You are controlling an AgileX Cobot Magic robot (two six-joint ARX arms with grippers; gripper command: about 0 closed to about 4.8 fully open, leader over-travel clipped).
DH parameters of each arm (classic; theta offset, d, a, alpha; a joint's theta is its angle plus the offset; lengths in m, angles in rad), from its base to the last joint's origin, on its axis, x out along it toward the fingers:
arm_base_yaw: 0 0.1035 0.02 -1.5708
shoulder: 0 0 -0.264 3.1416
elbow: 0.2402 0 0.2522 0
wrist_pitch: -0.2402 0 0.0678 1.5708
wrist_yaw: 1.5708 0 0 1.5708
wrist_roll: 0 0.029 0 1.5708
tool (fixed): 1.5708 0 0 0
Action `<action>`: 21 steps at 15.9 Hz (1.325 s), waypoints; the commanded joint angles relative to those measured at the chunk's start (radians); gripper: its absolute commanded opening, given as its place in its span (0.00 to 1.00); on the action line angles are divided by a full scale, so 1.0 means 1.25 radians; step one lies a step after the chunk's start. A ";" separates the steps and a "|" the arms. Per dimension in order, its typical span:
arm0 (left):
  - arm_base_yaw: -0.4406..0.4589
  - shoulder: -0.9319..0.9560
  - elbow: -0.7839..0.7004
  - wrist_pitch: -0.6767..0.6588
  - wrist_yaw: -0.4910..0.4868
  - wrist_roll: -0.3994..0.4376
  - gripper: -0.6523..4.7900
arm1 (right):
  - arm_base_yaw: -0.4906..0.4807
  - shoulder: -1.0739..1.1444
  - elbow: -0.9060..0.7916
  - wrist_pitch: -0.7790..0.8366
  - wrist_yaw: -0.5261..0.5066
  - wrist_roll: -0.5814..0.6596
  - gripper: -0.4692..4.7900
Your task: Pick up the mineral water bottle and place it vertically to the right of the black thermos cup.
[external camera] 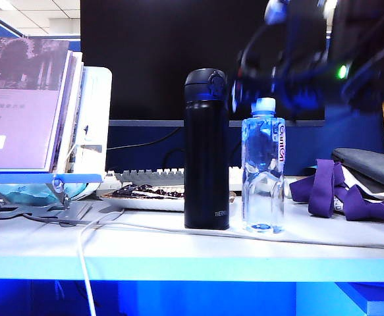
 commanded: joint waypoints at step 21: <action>0.001 -0.003 -0.001 -0.009 0.000 0.000 0.11 | -0.004 -1.153 0.023 -1.342 0.103 -0.100 0.08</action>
